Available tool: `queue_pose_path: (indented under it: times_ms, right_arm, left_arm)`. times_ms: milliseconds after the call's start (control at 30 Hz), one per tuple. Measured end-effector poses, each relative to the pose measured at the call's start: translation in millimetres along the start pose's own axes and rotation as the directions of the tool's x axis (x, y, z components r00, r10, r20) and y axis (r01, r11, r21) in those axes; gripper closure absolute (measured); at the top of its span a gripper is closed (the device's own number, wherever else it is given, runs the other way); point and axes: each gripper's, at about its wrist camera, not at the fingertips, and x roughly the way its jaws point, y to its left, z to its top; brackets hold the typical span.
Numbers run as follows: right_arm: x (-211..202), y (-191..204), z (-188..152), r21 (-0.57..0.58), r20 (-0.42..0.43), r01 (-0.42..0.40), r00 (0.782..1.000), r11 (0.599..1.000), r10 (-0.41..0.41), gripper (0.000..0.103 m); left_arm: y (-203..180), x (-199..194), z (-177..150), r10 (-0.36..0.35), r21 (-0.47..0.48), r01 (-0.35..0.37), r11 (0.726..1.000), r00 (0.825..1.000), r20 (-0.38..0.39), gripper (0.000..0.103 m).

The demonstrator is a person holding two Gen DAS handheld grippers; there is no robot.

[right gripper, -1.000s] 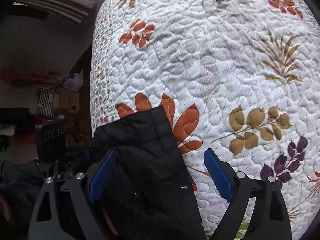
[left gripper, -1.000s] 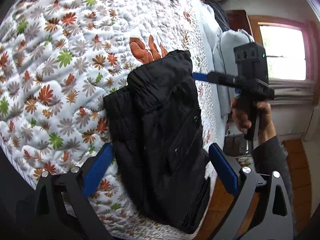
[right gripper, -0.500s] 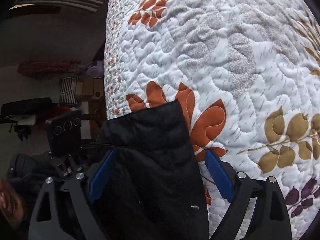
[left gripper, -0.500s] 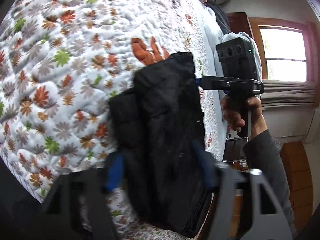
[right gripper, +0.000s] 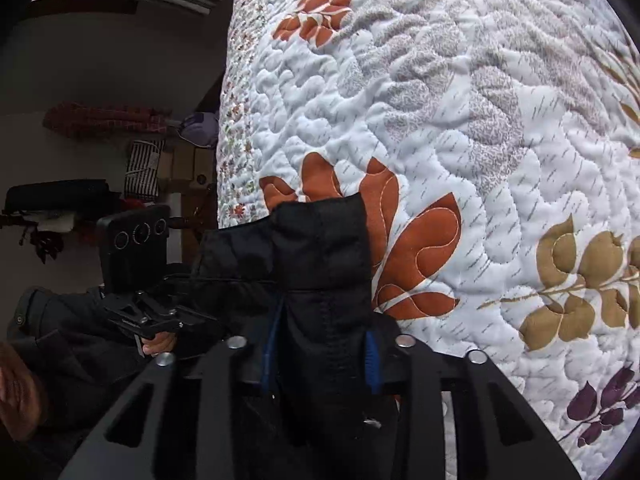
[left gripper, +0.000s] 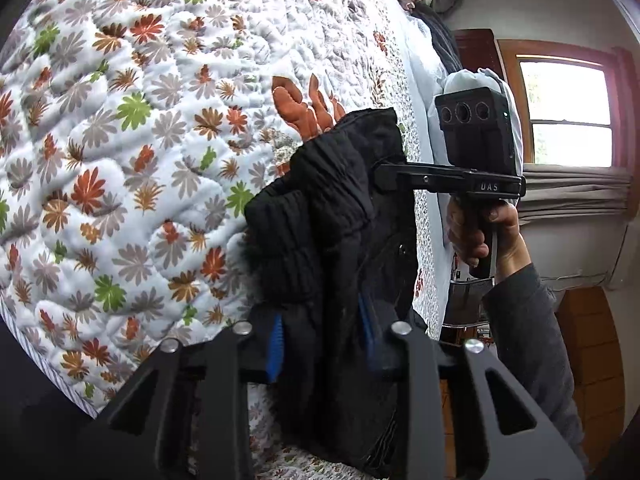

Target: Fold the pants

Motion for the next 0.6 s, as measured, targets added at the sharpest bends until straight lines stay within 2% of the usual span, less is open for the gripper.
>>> queue_pose_path:
  times_ms: [100, 300, 433, 600]
  right_arm:
    - [-5, 11, -4, -0.015, 0.011, 0.033, 0.999, 0.999, -0.033, 0.077]
    - [-21, 43, -11, -0.045, 0.029, 0.114, 0.993, 0.992, -0.113, 0.080]
    - [-34, 68, -19, -0.060, 0.044, 0.187, 0.982, 0.981, -0.185, 0.081]
    - [-54, 104, -36, -0.065, 0.080, 0.290, 0.955, 0.955, -0.285, 0.081]
  left_arm:
    - [-6, -1, 0, 0.000, 0.012, 0.000, 1.000, 1.000, 0.002, 0.082]
    - [-24, -9, -4, -0.008, 0.054, 0.007, 0.999, 1.000, 0.021, 0.086]
    - [-37, -15, -9, -0.023, 0.084, 0.020, 0.996, 0.999, 0.032, 0.087]
    - [-64, -27, -21, -0.042, 0.152, 0.035, 0.988, 0.998, 0.047, 0.088]
